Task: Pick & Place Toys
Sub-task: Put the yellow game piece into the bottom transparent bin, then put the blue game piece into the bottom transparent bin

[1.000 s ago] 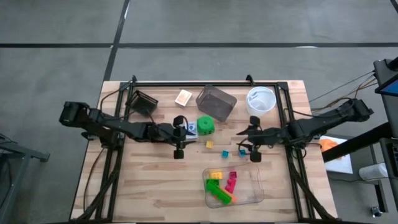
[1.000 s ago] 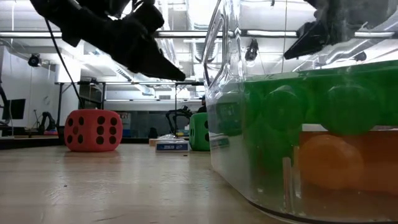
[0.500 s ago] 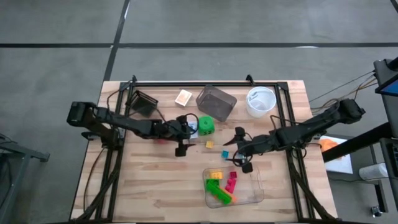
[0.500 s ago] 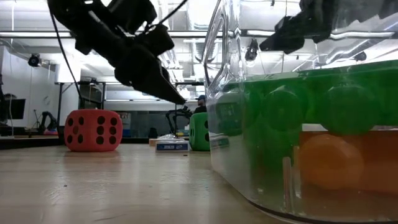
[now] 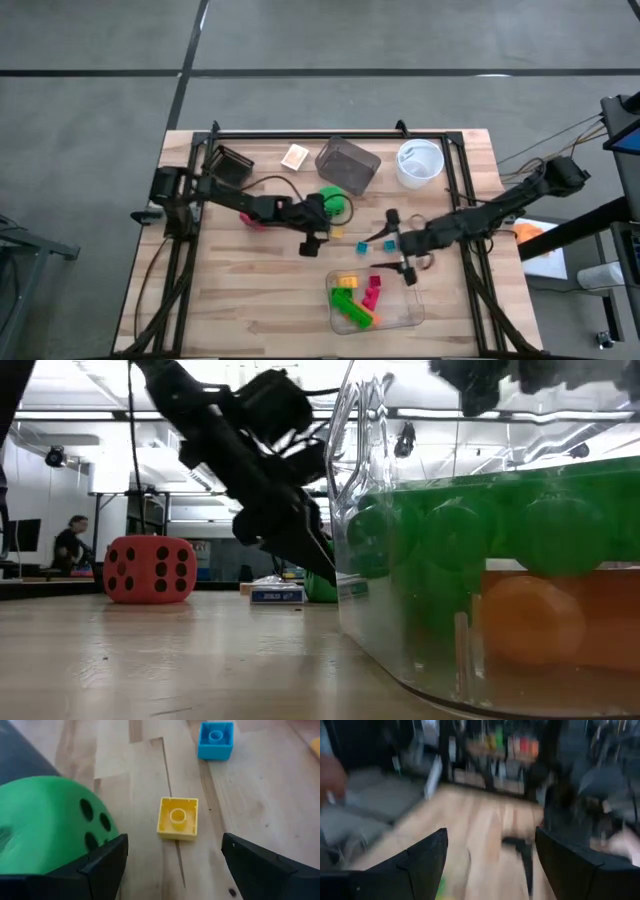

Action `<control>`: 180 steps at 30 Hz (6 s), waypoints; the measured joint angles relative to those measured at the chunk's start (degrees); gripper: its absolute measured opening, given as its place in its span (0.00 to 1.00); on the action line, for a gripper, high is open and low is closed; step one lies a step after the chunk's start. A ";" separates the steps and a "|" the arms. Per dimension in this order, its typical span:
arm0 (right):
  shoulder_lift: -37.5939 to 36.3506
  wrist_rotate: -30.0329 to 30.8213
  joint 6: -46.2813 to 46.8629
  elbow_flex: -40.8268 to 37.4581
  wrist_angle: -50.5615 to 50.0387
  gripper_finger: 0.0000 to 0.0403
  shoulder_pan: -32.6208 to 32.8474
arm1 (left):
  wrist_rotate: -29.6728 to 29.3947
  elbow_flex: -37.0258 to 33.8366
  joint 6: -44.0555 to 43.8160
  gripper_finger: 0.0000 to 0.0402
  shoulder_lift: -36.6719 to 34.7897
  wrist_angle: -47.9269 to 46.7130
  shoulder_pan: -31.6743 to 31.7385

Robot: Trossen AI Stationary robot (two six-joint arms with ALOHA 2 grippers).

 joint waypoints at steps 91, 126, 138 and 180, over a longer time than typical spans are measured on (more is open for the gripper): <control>-6.49 4.38 -0.42 -24.86 34.05 0.73 1.30 | 6.46 17.02 -4.10 0.86 0.69 -7.30 -16.70; -6.57 7.37 13.05 -4.32 -22.68 0.73 -6.55 | -7.71 -10.51 -3.45 0.52 -15.61 23.96 -4.68; 7.12 -13.54 10.43 18.82 -62.57 0.73 -19.41 | -13.45 -23.03 -6.68 0.52 -22.04 33.06 -3.02; 31.37 -3.85 2.64 30.46 -64.63 0.73 -21.45 | -13.83 -23.65 -6.65 0.52 -21.84 32.81 -2.75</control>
